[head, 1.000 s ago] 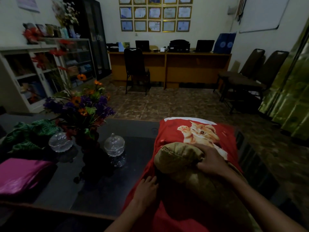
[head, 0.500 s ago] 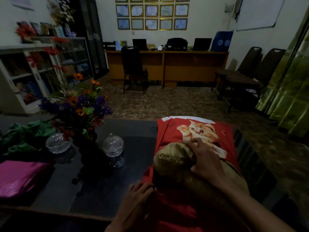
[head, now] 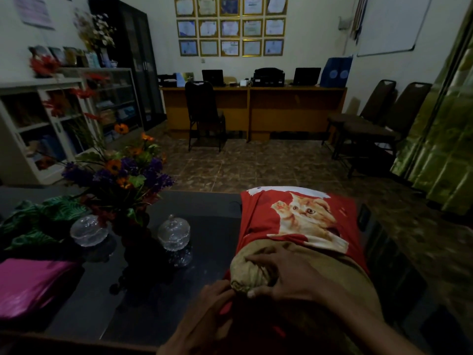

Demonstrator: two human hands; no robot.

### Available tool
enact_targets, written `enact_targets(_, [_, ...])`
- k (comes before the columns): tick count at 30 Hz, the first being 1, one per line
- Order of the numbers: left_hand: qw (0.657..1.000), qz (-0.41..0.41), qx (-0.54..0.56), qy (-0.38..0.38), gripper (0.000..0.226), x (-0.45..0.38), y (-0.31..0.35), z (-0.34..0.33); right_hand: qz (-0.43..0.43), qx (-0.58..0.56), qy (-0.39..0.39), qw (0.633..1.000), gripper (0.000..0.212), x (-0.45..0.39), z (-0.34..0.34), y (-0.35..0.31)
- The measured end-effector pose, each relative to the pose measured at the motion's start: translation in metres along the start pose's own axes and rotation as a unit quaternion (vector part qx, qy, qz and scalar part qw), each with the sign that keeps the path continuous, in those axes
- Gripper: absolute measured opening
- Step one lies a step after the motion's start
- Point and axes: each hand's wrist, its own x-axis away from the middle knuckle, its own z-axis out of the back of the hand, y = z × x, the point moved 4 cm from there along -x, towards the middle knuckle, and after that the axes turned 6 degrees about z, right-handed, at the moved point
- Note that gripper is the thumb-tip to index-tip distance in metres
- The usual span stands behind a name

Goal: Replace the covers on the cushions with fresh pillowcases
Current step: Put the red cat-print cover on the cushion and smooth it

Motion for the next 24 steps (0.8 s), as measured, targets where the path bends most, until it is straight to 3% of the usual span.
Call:
enact_targets(5, [0.999, -0.039, 0.002, 0.029, 0.031, 0.004, 0.008, 0.006, -0.028, 0.123, 0.094, 0.988, 0.059, -0.014, -0.019, 0.002])
enact_targets(8, [0.999, -0.002, 0.034, 0.025, 0.026, 0.001, 0.001, 0.004, -0.02, 0.168, 0.095, 0.981, 0.056, -0.022, -0.015, 0.005])
enact_targets(10, [0.999, 0.023, 0.045, 0.011, 0.03, -0.006, -0.003, 0.004, 0.001, 0.197, 0.076, 0.977, 0.056, -0.027, -0.016, -0.001])
enact_targets(14, [0.999, 0.002, 0.052, -0.016, 0.04, -0.028, -0.001, 0.015, 0.029, 0.191, -0.033, 0.981, 0.041, -0.03, -0.027, -0.011])
enact_targets(18, [0.998, 0.0, -0.027, -0.063, 0.052, -0.035, -0.001, 0.018, 0.028, 0.139, -0.104, 0.984, 0.041, -0.023, -0.035, -0.012])
enact_targets(20, [0.995, -0.019, -0.071, -0.064, 0.053, -0.027, 0.002, 0.014, 0.049, 0.053, -0.111, 0.991, 0.046, -0.013, -0.03, -0.009])
enact_targets(24, [0.997, -0.031, -0.05, -0.054, 0.037, -0.002, 0.012, 0.002, 0.019, -0.148, -0.139, 0.979, 0.061, 0.013, -0.015, 0.011])
